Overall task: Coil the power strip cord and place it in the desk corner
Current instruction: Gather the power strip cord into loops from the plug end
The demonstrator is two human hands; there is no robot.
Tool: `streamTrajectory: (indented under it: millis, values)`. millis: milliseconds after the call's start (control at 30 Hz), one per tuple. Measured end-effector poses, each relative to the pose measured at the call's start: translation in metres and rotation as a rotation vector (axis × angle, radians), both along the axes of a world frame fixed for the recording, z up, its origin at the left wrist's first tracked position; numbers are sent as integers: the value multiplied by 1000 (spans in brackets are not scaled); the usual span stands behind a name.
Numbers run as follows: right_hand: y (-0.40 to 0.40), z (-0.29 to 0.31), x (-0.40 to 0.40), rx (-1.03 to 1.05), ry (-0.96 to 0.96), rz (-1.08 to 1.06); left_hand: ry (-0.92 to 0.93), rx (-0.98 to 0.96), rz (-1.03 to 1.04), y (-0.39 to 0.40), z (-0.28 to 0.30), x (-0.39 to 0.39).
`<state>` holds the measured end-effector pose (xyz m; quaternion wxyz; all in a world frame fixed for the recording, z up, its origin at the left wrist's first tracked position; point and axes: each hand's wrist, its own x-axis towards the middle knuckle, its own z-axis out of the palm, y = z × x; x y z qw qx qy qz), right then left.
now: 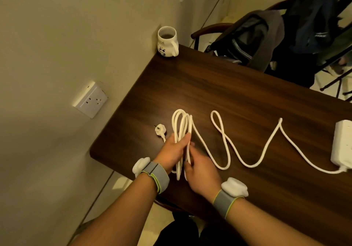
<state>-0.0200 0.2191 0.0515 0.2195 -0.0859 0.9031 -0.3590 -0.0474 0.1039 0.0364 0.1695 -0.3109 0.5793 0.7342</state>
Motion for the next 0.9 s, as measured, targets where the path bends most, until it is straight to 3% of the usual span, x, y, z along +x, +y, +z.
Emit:
streamTrajectory:
  millis: [100,200,267,367,467,533,600,800,900]
  values:
    - [3,11,-1,70,10,108,53,24,-4,6,-6,5]
    - [18,21,-7,-5,0,193,30,-7,91,11,-8,6]
    - [37,21,-15,-12,57,104,10,-52,161,13,-9,5]
    - [70,13,-25,135,116,-134,-36,-83,222,11,-10,4]
    - [87,-6,-29,240,-123,-176,-87,-87,229,11,-10,3]
    - [85,-17,-28,107,-306,-209,-111,-43,213,16,-9,2]
    - [79,-24,-24,-39,-341,-213,-119,-27,189,21,-10,2]
    - [60,-9,9,-100,-106,-26,-87,88,174,33,-6,-1]
    - [55,4,17,-86,30,100,-29,-5,155,44,-6,-1]
